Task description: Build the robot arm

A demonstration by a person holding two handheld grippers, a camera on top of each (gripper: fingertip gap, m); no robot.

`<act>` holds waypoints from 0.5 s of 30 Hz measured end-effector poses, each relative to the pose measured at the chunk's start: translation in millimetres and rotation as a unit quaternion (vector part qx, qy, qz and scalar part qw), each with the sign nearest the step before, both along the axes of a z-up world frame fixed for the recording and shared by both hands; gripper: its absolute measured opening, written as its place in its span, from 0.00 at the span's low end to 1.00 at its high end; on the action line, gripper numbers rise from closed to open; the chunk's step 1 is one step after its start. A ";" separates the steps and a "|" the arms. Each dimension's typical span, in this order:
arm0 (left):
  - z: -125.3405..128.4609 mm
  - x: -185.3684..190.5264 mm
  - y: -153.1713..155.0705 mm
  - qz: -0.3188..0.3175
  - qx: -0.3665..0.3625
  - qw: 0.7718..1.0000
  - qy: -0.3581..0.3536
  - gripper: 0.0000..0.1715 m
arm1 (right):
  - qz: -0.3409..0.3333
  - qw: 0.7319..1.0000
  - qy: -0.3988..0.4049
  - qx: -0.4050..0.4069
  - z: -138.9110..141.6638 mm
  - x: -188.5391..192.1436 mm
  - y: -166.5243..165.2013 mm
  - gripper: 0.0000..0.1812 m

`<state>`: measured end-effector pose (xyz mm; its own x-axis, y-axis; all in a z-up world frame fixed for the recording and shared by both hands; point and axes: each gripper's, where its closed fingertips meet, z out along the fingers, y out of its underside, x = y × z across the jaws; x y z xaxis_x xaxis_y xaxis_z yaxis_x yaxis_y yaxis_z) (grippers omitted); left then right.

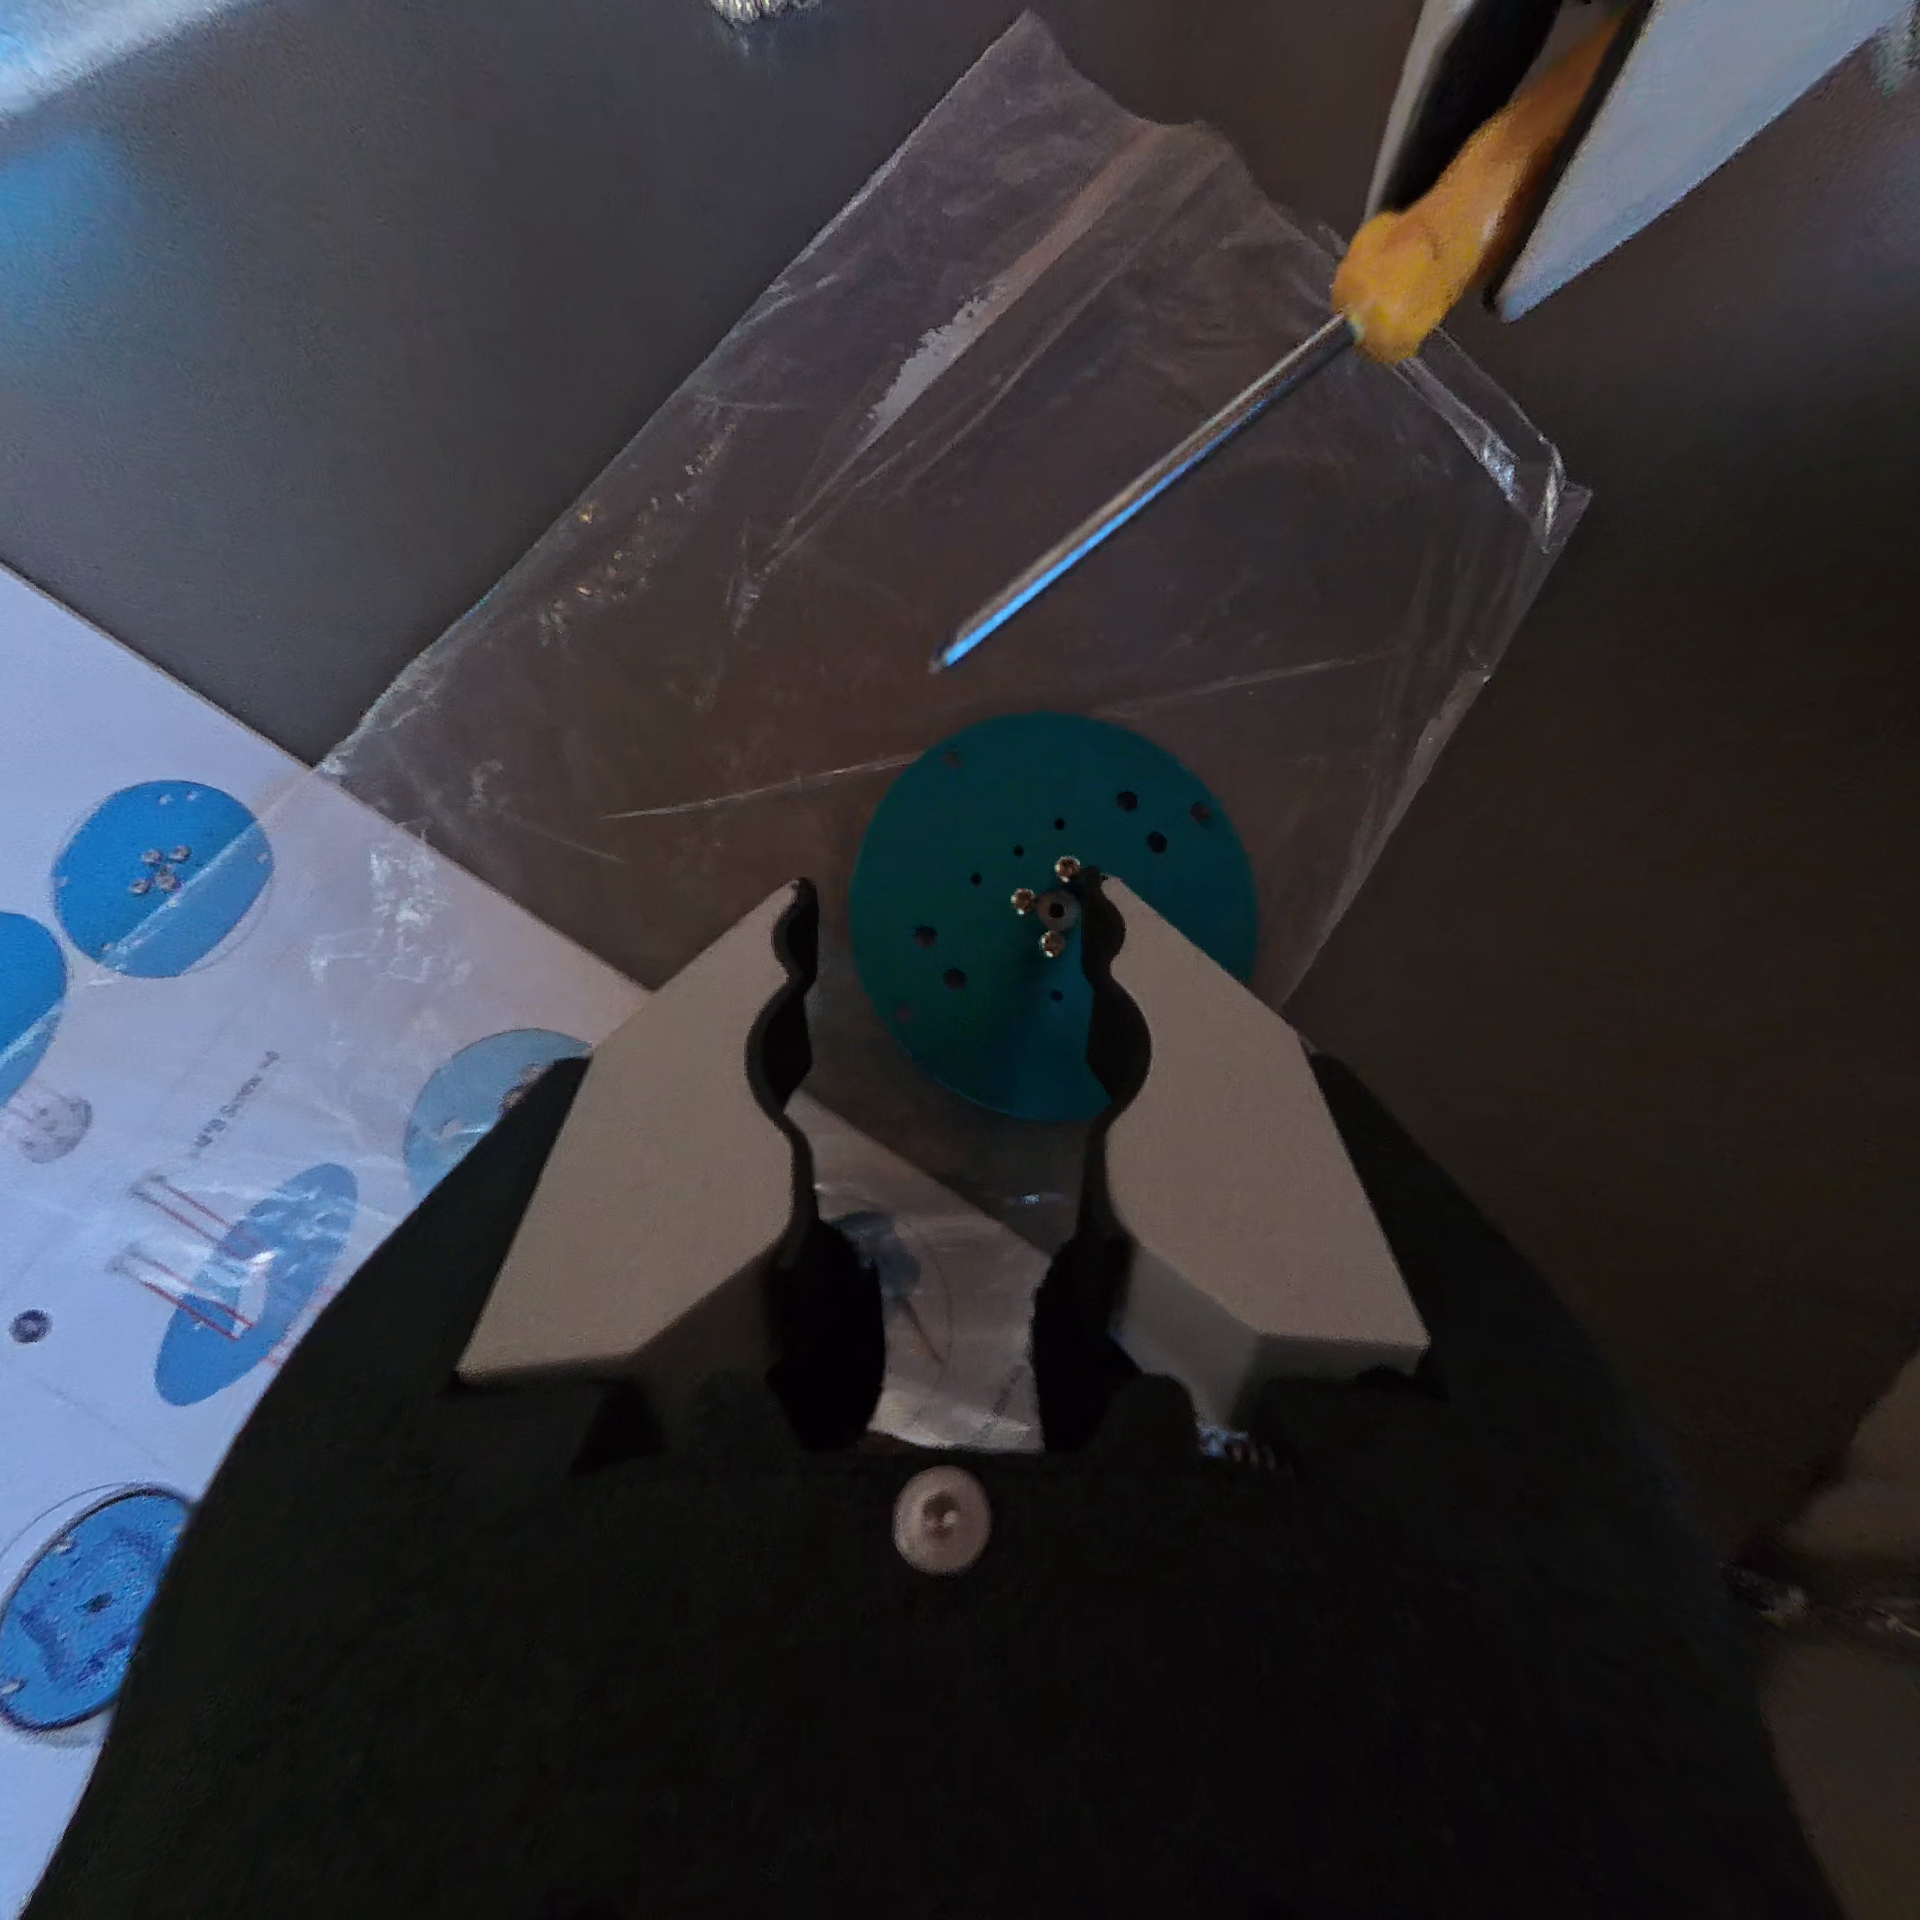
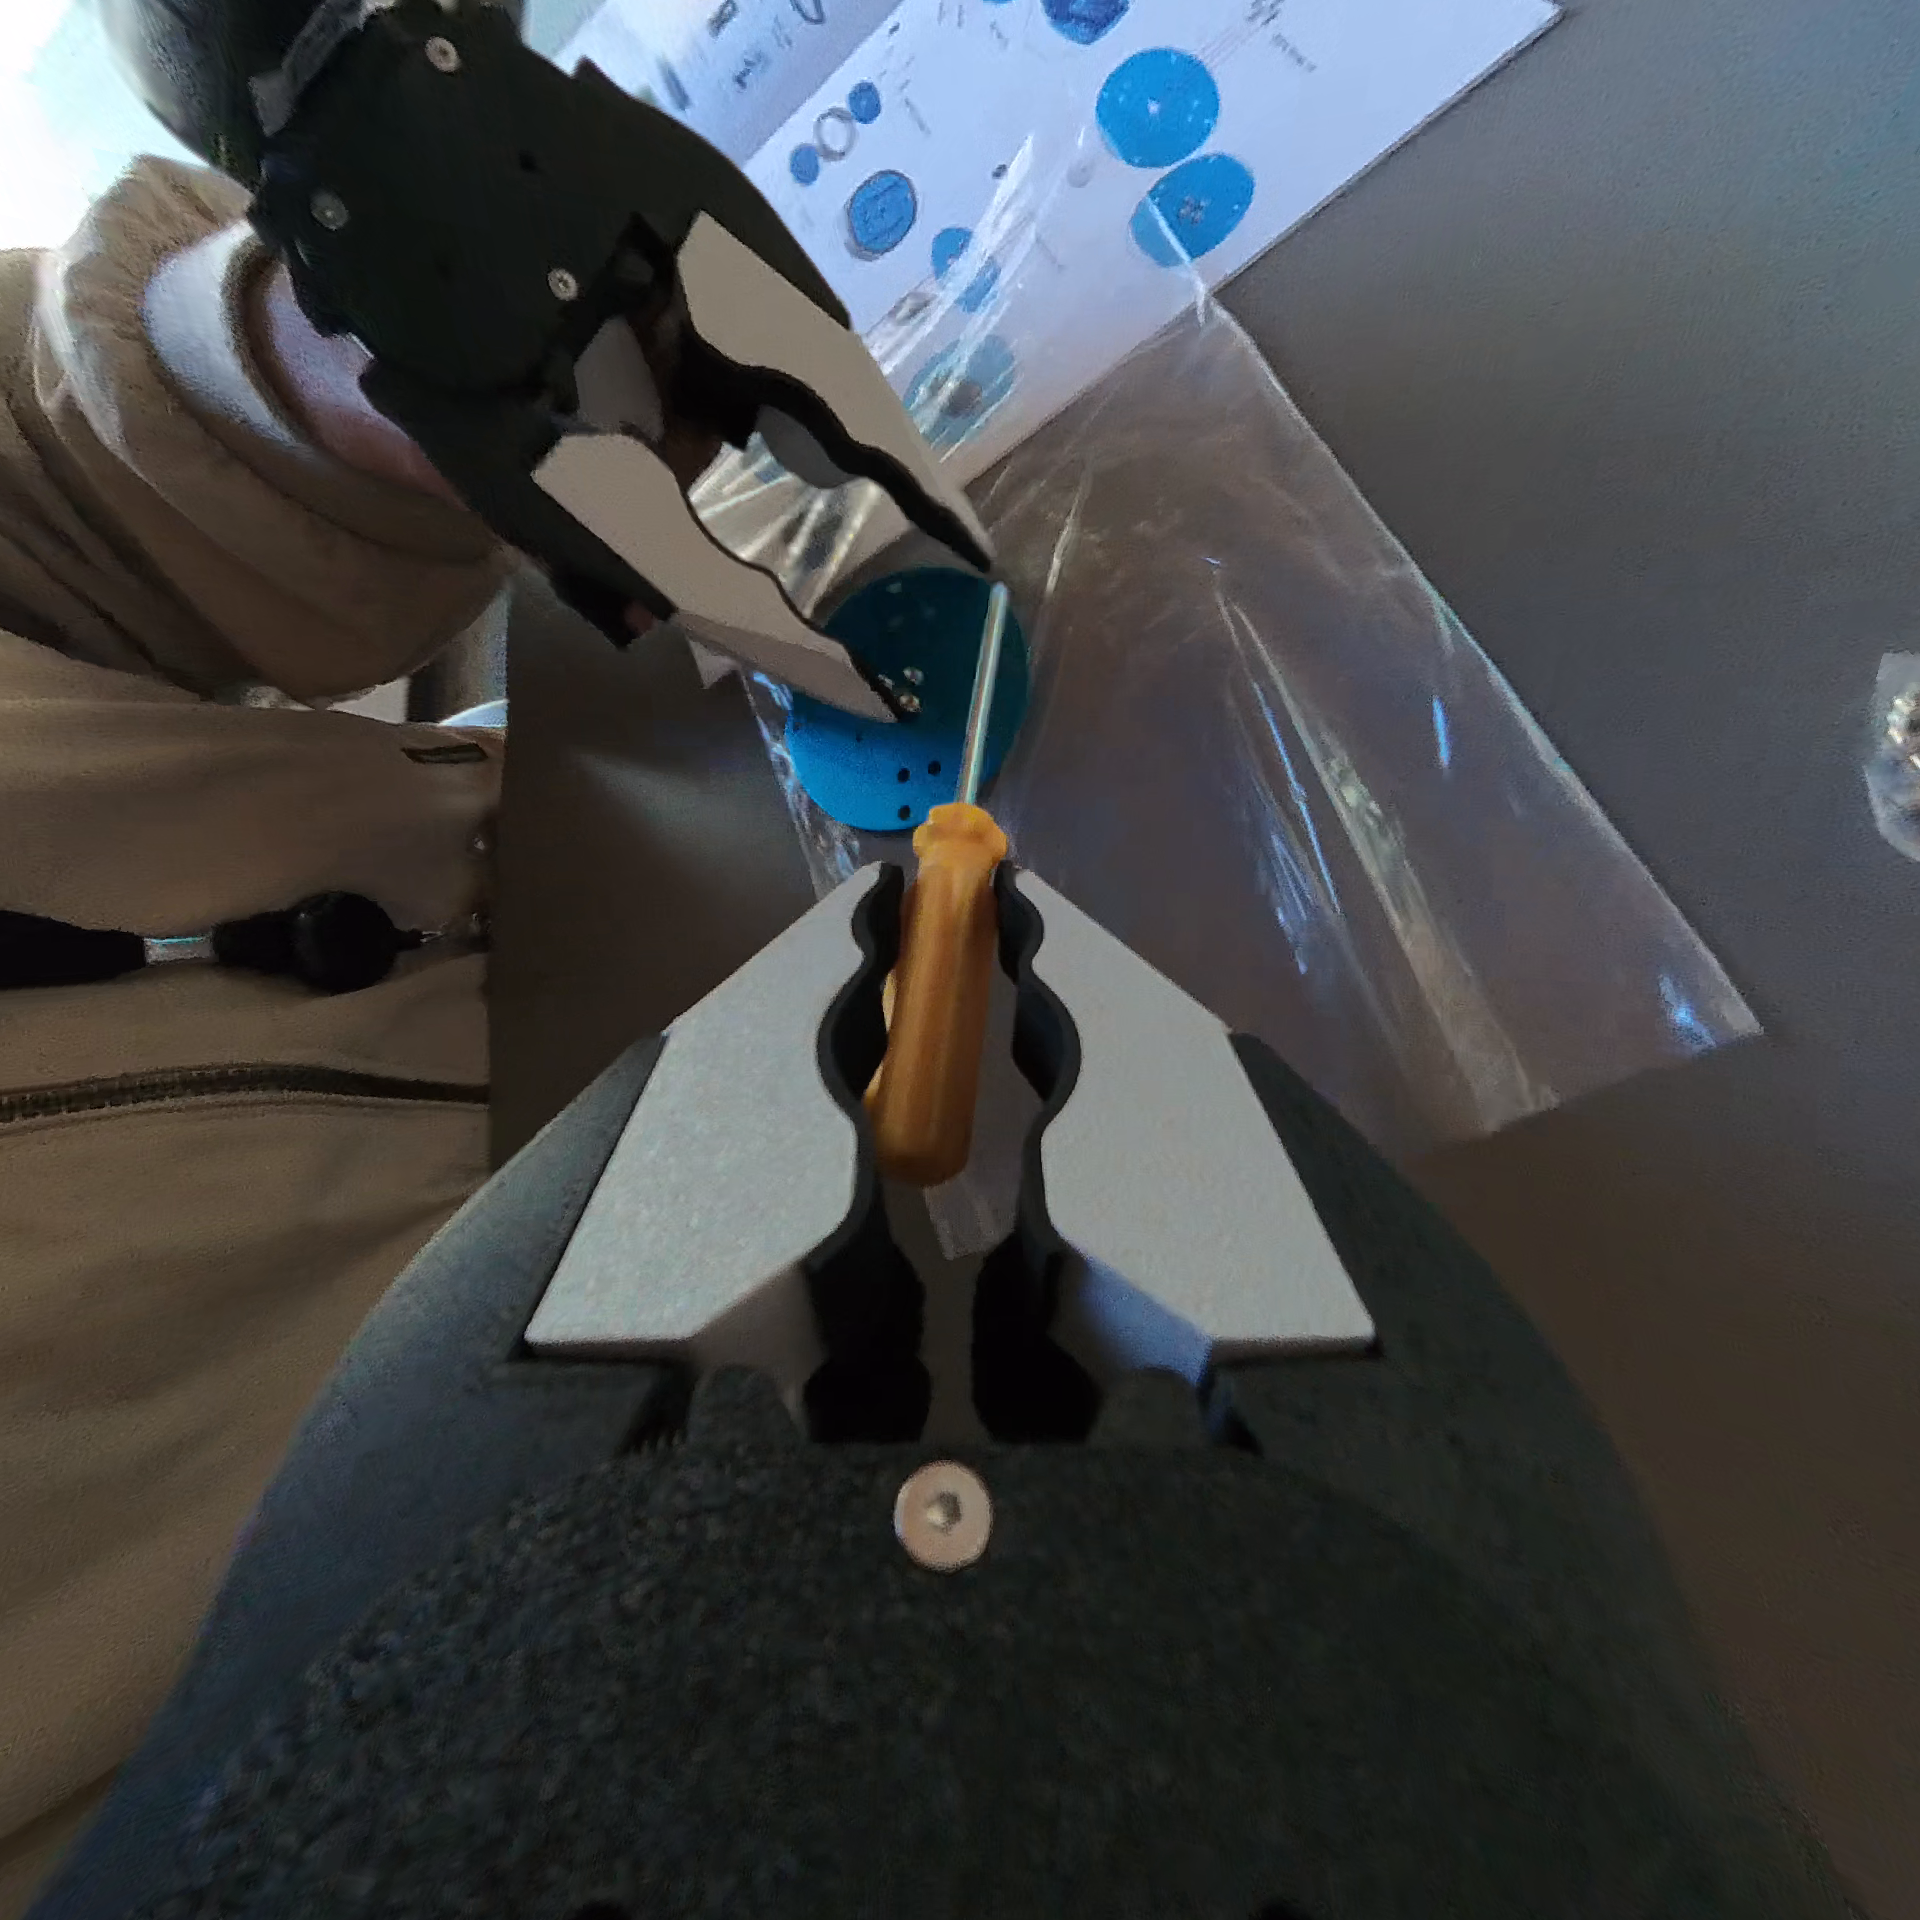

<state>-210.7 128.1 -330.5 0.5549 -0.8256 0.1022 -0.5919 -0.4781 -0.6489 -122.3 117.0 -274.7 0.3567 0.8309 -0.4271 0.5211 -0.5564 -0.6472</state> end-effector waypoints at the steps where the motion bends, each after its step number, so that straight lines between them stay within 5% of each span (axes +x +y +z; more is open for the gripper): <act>1: 4.1 -1.2 2.9 0.000 0.020 1.000 0.001 0.31 | 0.007 1.000 0.007 -0.012 2.7 -4.9 1.4 0.09; 8: 63.9 20.2 3.3 -0.106 0.278 0.954 0.029 0.30 | 0.067 0.992 -0.038 -0.101 19.6 -30.9 4.8 0.09; 12: 59.9 30.9 4.3 -0.127 0.319 0.937 0.066 0.03 | 0.110 0.985 -0.058 -0.120 34.6 -46.1 5.7 0.09; 15: 67.3 28.9 11.4 -0.092 0.326 0.940 0.027 0.02 | 0.124 0.987 -0.061 -0.086 41.3 -49.6 13.1 0.09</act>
